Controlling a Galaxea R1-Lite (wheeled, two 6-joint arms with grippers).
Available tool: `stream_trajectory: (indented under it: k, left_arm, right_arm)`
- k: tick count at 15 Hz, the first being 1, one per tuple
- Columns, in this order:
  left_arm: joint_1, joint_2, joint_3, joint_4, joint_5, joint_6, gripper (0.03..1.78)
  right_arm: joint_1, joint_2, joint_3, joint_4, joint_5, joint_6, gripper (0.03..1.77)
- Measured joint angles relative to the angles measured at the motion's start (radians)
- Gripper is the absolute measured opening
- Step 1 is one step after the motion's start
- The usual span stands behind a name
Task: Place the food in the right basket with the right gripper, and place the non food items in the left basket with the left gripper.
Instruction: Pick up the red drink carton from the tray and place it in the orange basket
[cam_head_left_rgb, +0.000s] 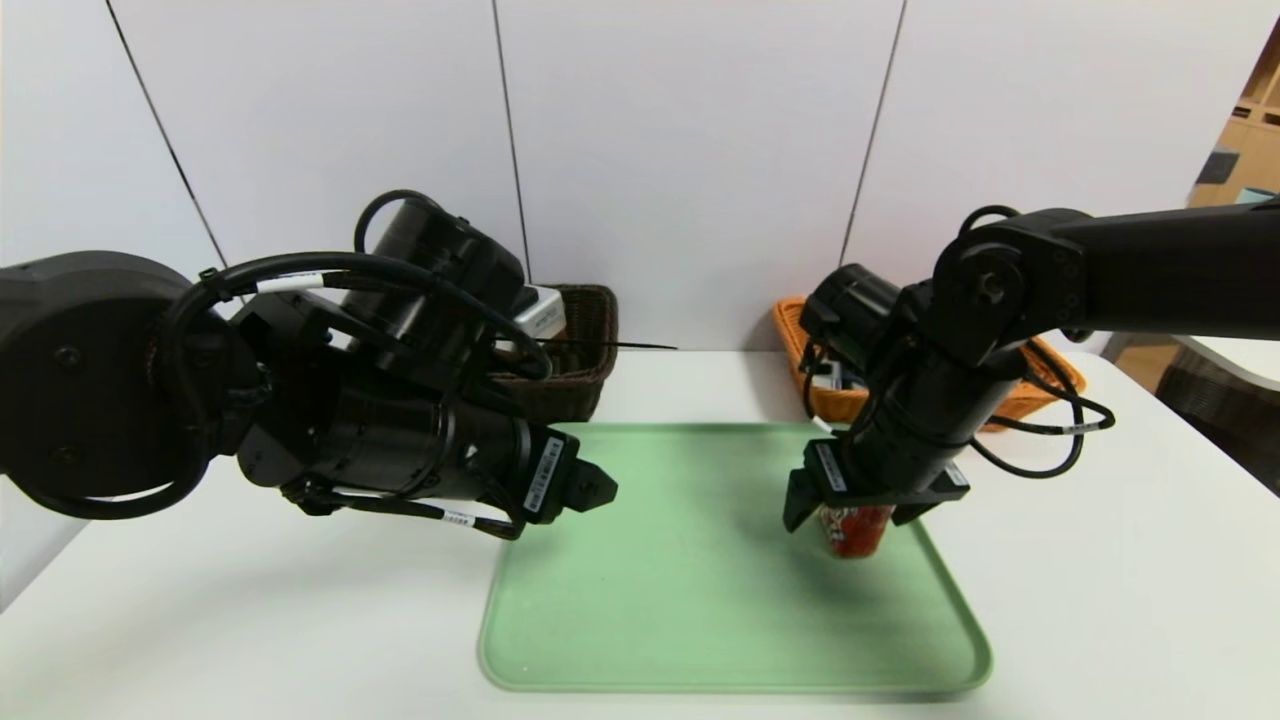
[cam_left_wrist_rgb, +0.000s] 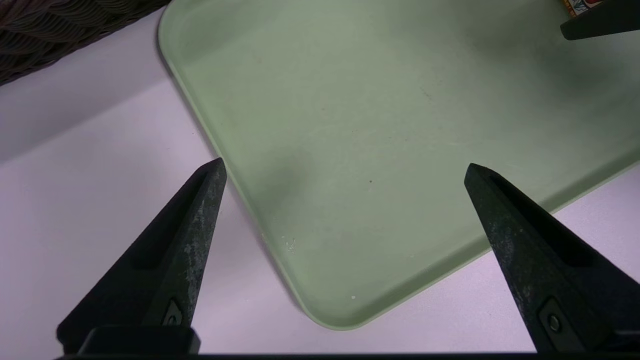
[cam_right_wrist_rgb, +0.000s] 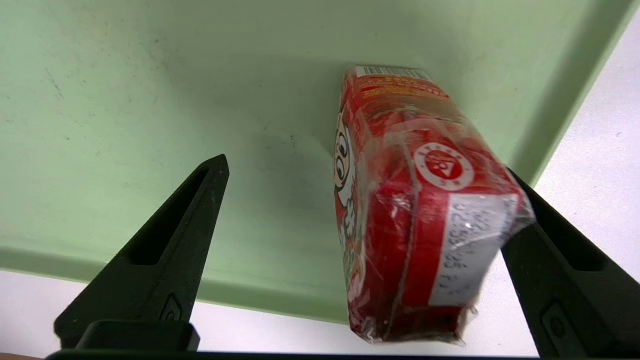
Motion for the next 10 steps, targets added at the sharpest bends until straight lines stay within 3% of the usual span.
stream_trajectory:
  k: [1, 4, 7, 9, 10]
  left_arm:
    - [0.0, 0.001, 0.0, 0.0, 0.0, 0.0, 1.69]
    - [0.0, 0.005, -0.002, 0.0, 0.0, 0.001, 1.69]
    - [0.0, 0.008, -0.005, 0.0, 0.0, 0.001, 1.69]
    - [0.0, 0.01, -0.006, 0.0, 0.001, 0.0, 1.69]
    - [0.0, 0.011, -0.006, 0.0, 0.001, 0.0, 1.69]
  right_arm:
    - [0.0, 0.002, 0.003, 0.0, 0.0, 0.0, 1.61]
    - [-0.001, 0.001, 0.008, 0.0, 0.006, -0.001, 1.11]
    - [0.0, -0.004, 0.01, 0.001, 0.008, 0.0, 0.79]
    - [-0.001, -0.007, 0.013, 0.001, 0.008, -0.001, 0.38]
    - [0.0, -0.009, 0.014, 0.001, 0.008, -0.001, 0.38]
